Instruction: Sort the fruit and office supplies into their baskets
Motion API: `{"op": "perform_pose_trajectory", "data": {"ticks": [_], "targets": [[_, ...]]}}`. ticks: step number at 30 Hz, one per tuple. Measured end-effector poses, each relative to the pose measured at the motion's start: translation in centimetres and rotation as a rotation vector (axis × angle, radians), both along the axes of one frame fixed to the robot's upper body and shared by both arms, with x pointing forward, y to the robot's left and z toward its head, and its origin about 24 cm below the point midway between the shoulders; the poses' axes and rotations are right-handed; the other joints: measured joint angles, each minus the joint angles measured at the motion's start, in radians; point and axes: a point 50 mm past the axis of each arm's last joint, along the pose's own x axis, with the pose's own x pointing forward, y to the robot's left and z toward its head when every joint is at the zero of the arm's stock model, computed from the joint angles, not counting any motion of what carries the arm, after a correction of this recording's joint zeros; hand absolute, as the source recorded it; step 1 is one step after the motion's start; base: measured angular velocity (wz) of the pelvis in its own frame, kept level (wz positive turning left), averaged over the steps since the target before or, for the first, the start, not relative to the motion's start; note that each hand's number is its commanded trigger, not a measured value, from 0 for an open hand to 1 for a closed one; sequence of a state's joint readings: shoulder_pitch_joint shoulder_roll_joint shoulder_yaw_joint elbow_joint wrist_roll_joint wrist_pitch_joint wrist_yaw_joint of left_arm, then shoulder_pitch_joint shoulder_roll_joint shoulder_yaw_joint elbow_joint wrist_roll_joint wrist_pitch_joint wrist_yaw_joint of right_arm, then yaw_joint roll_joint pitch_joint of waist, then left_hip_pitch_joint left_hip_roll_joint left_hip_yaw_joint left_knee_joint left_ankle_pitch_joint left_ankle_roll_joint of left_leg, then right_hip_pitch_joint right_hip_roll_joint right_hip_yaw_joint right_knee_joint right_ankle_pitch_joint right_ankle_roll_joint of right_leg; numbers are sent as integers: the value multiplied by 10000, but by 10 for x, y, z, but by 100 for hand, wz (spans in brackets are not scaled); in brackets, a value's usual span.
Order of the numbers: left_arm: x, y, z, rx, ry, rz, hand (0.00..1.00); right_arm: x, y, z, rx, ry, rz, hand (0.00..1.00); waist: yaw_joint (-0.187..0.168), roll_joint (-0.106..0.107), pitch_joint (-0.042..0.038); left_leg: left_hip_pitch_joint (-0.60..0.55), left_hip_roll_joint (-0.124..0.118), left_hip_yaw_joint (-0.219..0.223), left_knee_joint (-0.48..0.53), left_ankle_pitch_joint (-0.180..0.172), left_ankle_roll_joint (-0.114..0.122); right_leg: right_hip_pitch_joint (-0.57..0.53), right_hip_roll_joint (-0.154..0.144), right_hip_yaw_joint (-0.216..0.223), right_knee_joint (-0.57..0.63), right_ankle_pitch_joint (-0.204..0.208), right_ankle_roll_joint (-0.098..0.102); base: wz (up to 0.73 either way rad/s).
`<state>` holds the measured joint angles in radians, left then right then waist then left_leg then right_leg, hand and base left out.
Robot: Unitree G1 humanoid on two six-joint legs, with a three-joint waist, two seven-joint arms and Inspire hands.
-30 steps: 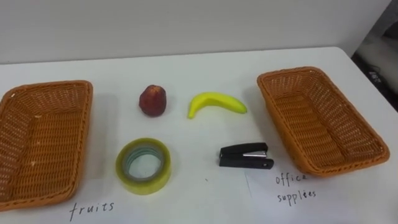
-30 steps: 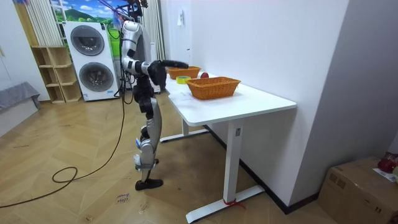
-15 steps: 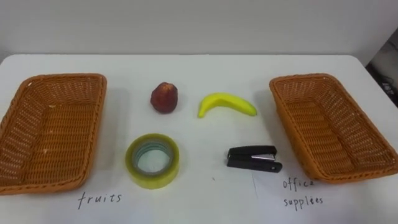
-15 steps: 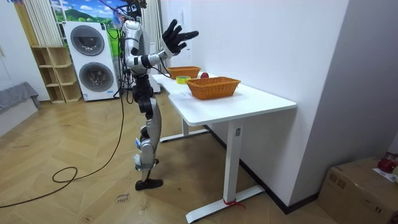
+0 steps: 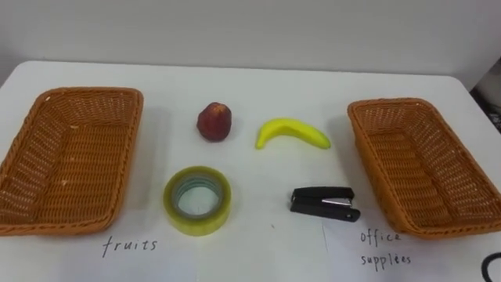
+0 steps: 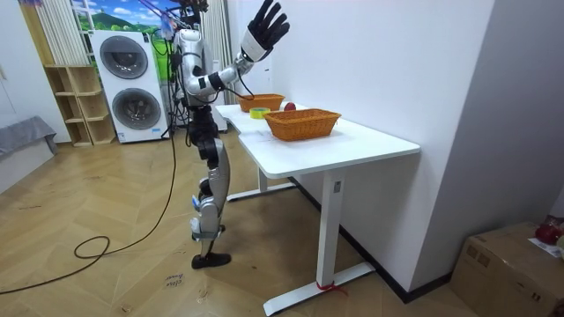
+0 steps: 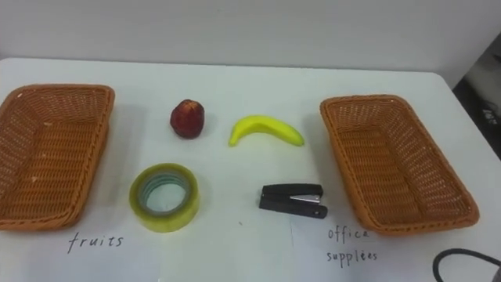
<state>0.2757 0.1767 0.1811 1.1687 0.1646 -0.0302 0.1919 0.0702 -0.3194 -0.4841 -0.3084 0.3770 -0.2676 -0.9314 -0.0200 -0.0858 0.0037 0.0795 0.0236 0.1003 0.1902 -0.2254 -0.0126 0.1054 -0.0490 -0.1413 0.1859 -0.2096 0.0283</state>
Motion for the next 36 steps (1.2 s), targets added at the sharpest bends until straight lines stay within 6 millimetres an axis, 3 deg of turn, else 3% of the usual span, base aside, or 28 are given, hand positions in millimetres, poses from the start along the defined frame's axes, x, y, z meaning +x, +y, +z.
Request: {"op": "perform_pose_trajectory", "data": {"ticks": [6, 16, 29, 36], "targets": [[3, -1, -1, -193, 127, -638, 0, 11, 6, 16, -778, -412, 243, 0, 41, -41, 17, 22, -3, -33, 72, 7, 6, 20, -5, -46, 3, 0, -1, 1], [3, -2, -1, -220, 206, -633, 0, 27, 23, 19, -1773, 233, 1327, 0, 290, -99, 37, 7, 3, -51, 74, 6, 6, 75, -7, -92, 24, 12, -15, 1], [2, -3, -2, -477, 449, -619, 0, 44, 42, 27, -4000, 1623, 2241, 0, 295, 65, -13, 44, 4, -65, 91, 11, 8, 76, -22, -242, 1, 13, -16, 0], [2, -5, -3, -840, 638, -616, 0, 58, 61, 22, -5509, 3066, 3522, 0, 481, -43, 7, 21, 8, -46, 115, 11, 9, 36, -25, -219, 9, 22, -30, -1]]}}
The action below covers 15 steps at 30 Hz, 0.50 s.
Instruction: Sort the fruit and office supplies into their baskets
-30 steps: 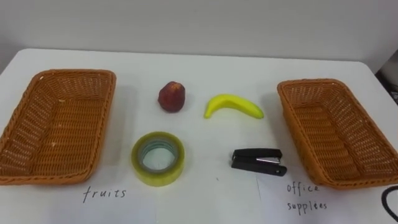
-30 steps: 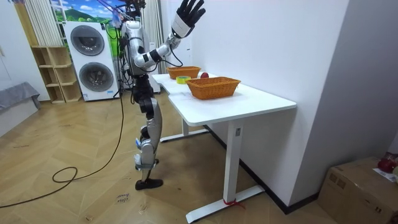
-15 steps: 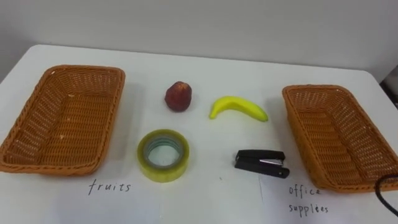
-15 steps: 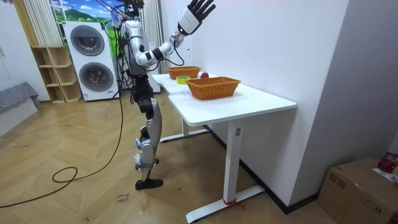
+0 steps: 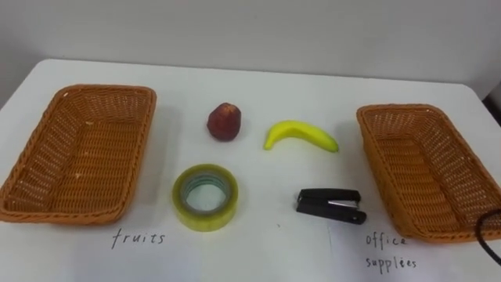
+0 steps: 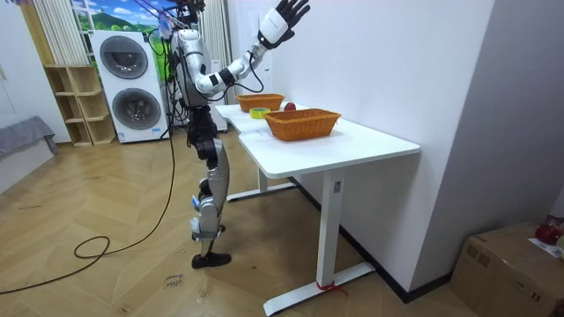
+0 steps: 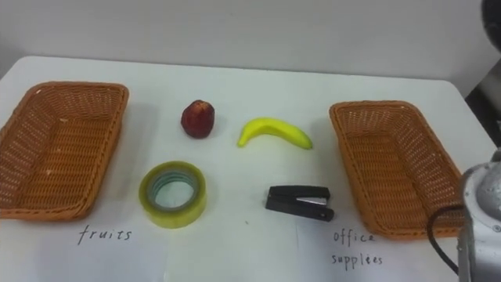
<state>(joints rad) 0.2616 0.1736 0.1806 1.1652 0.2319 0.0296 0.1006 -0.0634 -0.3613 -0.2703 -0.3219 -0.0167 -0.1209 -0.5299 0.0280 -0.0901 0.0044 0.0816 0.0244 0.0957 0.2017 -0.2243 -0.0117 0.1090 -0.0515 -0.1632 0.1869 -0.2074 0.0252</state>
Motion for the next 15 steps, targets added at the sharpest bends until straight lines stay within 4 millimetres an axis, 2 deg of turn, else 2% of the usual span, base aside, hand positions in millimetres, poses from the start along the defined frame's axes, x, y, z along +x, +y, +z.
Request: {"op": "perform_pose_trajectory", "data": {"ticks": [7, 15], "targets": [[-1, -1, 0, -293, 84, 9, 0, 9, 8, 2, -563, 669, 1084, 0, 60, -104, -14, -31, 1, -97, 15, 0, 0, 100, 3, -89, -4, 3, -4, 5], [9, 0, 1, -348, -275, -281, 0, 17, 21, -6, -1223, 1656, 2281, 0, 48, -202, -10, -15, -5, -138, 24, 0, 0, 110, 2, -107, -16, 3, -3, 0]]}}
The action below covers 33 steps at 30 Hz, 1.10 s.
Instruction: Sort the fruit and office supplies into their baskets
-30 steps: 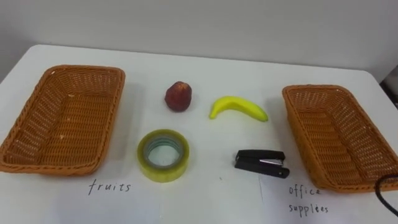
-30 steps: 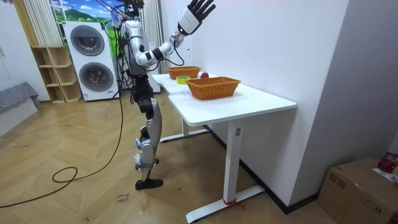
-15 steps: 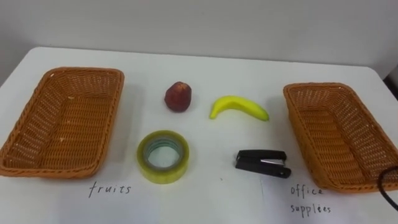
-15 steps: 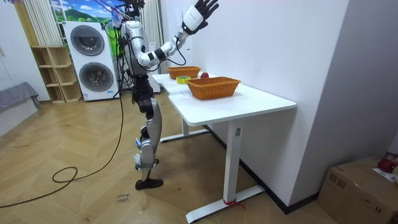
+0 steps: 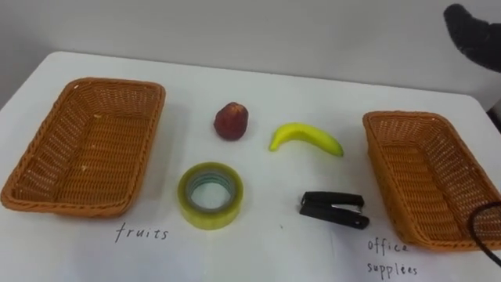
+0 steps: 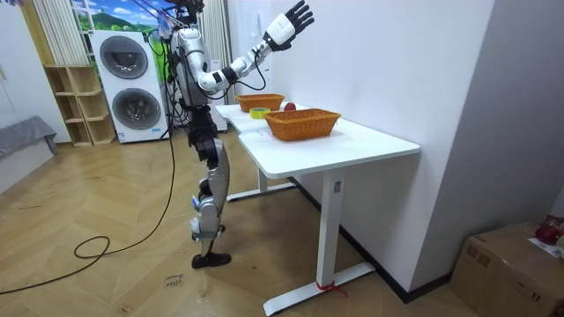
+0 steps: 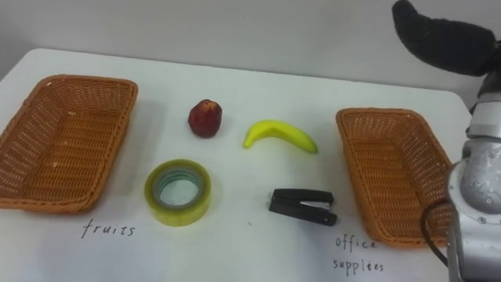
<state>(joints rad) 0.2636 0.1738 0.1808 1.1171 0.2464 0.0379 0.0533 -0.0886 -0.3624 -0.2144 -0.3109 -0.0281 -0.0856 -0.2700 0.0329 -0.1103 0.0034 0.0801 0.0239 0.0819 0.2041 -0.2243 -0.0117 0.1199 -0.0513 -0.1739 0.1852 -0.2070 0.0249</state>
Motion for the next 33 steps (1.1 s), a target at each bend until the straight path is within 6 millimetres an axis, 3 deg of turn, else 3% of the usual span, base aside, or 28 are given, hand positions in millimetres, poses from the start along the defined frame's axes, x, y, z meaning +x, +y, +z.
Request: {"op": "perform_pose_trajectory", "data": {"ticks": [21, 33], "targets": [[9, 0, 0, -346, -155, -305, 0, 11, 26, -17, -2360, 2188, 2017, 0, 33, -32, -13, -95, 4, -44, 15, 0, -1, -7, -1, -77, 0, 13, -11, 0], [10, 4, 2, -430, -88, -492, 0, 20, 21, -44, -2794, 4152, 2360, 0, 29, -160, -56, -79, 1, -61, 27, 1, -1, -10, -2, -99, -12, 14, -11, 0]]}}
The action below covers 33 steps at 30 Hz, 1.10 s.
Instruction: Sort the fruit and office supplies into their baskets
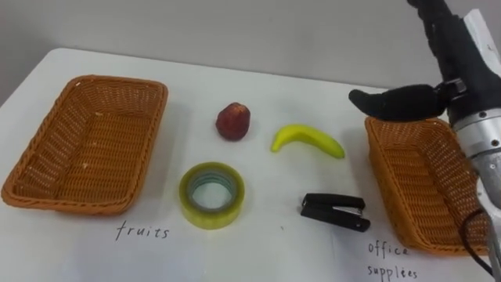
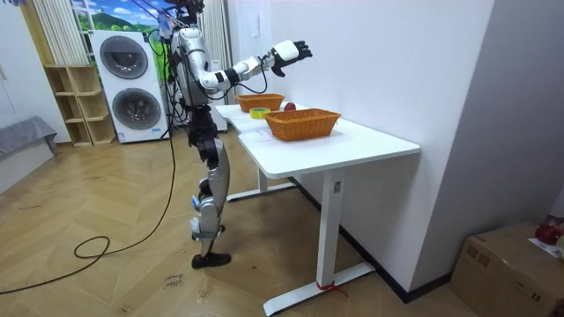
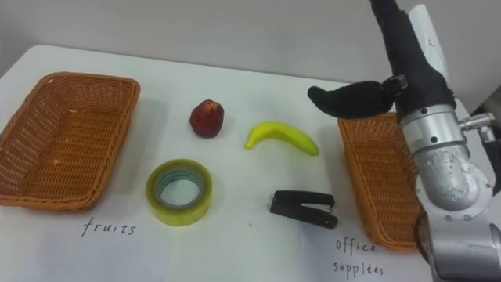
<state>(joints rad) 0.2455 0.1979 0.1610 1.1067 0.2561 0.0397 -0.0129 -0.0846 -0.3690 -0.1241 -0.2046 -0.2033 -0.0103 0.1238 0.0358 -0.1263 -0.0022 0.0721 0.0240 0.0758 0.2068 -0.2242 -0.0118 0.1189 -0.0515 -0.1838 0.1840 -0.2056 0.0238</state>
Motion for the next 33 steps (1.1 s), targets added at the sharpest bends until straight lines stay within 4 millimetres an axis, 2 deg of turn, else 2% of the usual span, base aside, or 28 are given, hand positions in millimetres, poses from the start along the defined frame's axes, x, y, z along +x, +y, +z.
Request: {"op": "perform_pose_trajectory", "data": {"ticks": [4, 5, 6, 9, 13, 20, 27, 33], "targets": [[0, 0, 0, 11, 70, -163, 0, 1, 5, -8, -119, 401, 234, 0, 6, -28, 8, 19, 1, 3, -3, 0, -1, 42, 0, 0, 1, 0, 0, 0], [0, 0, 0, 12, 75, -209, 0, 1, 6, -9, -156, 526, 357, 0, 13, -40, 17, 20, 0, 6, -3, 1, 0, 47, -1, 0, 1, 0, -1, 0], [0, 1, 0, 17, 96, -242, 0, 1, 6, -10, -173, 625, 436, 0, 19, -9, 64, 22, 1, 7, 0, 1, 0, 56, -2, 0, 3, 0, -1, 0], [0, 1, 0, 15, 126, -291, 0, 2, 7, -18, -418, 1055, 480, 0, 27, -86, 86, 6, 2, 7, 21, 0, 0, 53, -1, 0, 7, 2, -4, 0], [0, 1, 0, 18, 141, -302, 0, 1, 7, -22, -563, 1339, 614, 0, 98, -59, 102, -92, 8, 6, 66, -1, 1, -25, 0, -20, 10, 20, -11, 0], [4, 0, 0, 25, 123, -516, 0, -1, 10, -29, -723, 1902, 900, 0, 229, 15, 93, -98, 10, -14, 67, -1, 0, -14, 0, -72, 10, 21, -12, 1], [4, 0, 0, 57, 260, -479, 0, -1, 12, -32, -1502, 2350, 1066, 0, 238, 84, 39, -78, 2, -94, 88, -1, 0, 54, -4, -130, 10, 21, -12, 2], [7, 1, 0, 88, 184, -480, 0, -4, 12, -37, -1879, 2735, 1210, 0, 279, 97, 47, -58, 3, -101, 139, 0, 0, 101, -3, -128, 10, 22, -13, 0]]}}
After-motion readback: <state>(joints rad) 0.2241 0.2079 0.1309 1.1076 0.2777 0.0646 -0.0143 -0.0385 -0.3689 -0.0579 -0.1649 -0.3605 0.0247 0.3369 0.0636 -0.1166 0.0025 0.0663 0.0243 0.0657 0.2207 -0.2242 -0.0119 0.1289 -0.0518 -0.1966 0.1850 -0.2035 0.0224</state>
